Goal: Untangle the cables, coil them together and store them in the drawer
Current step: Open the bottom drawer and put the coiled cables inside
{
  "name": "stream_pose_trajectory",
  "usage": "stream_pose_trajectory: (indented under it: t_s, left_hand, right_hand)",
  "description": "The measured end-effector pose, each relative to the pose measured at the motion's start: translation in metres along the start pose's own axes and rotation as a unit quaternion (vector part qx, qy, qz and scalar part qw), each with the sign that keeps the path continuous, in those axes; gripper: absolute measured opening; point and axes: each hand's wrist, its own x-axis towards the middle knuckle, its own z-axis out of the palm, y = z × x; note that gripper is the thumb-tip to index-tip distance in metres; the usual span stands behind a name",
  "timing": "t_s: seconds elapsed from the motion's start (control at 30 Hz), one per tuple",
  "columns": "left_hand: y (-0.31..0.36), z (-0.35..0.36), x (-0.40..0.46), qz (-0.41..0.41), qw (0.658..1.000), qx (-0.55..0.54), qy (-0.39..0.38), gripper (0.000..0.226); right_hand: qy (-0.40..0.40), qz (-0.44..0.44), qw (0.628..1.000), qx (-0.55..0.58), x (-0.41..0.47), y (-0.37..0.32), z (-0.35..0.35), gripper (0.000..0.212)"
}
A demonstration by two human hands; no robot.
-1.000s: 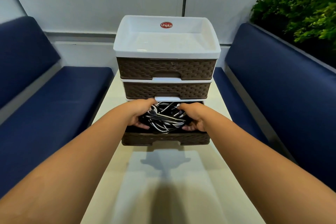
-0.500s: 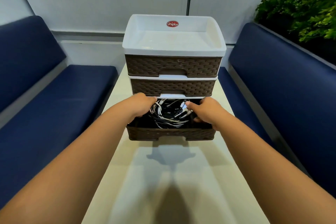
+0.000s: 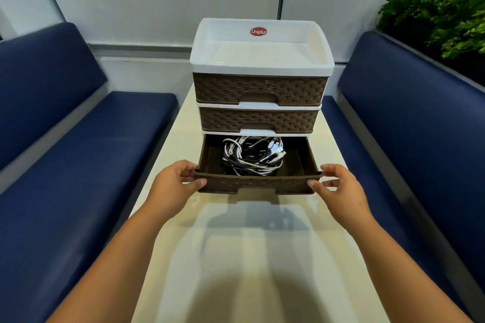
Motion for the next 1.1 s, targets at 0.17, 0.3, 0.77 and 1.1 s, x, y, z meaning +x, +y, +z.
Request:
stream_pose_trajectory:
  t_s: [0.17,0.3,0.77,1.1]
  left_hand:
    - [0.004,0.005,0.011,-0.012,1.0,-0.013,0.021,0.023]
    - [0.009,0.009,0.027,-0.021,0.998,-0.032,0.04,0.023]
    - [0.017,0.016,0.074,-0.038,0.997,-0.051,0.05,0.044]
    - [0.027,0.037,0.064,0.175,0.96,0.118,0.182,0.046]
  right_hand:
    - [0.011,0.0,1.0,-0.002,0.015,-0.003,0.002,0.038]
    - [0.004,0.009,1.0,-0.007,0.031,-0.009,0.003,0.039]
    - [-0.071,0.002,0.997,-0.018,0.081,-0.024,0.007,0.063]
    - [-0.111,-0.012,0.994,0.003,0.091,-0.025,0.01,0.058]
